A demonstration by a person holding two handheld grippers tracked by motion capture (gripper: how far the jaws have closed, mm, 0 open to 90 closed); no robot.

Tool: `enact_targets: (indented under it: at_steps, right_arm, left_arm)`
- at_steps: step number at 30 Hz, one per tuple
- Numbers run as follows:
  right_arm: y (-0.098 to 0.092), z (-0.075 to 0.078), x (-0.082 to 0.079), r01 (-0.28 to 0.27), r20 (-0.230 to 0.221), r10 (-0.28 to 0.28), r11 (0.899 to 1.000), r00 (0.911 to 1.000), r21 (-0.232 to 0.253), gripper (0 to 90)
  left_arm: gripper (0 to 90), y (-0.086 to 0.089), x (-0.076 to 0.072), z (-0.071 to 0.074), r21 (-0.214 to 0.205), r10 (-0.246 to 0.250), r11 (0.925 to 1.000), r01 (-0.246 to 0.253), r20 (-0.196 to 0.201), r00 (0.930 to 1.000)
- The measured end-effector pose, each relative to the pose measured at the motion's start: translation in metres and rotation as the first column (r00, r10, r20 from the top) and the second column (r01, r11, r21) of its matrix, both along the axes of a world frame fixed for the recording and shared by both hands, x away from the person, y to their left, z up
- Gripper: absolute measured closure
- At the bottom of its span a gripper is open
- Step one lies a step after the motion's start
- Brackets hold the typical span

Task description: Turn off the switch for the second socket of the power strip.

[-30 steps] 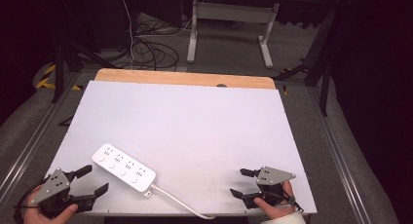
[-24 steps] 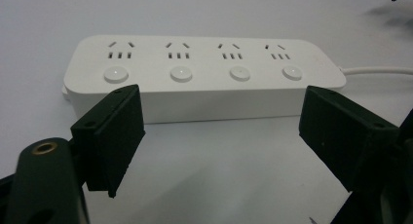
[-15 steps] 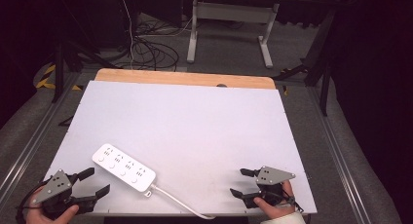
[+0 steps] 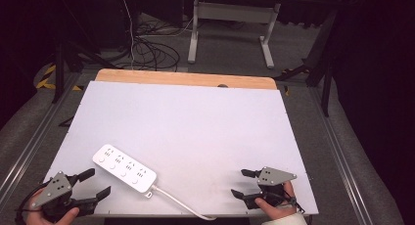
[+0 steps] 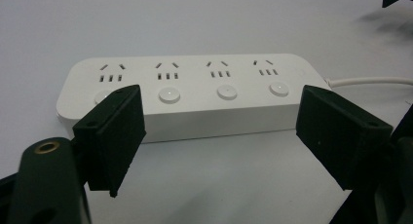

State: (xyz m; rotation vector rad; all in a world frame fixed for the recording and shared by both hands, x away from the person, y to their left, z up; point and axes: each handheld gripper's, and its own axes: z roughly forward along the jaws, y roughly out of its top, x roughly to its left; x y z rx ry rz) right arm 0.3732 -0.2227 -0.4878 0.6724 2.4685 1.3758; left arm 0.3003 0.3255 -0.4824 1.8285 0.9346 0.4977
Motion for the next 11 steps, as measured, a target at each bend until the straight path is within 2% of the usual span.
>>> enact_targets:
  at_steps: [11]
  right_arm:
    - [-0.0005, 0.0000, 0.0001, 0.002, 0.000, -0.002, 1.000, 1.0000, 0.001, 25.0]
  left_arm:
    - [18.4, 0.0003, -0.0001, 0.0005, 0.013, 0.025, 0.9996, -0.025, 0.022, 0.9995]
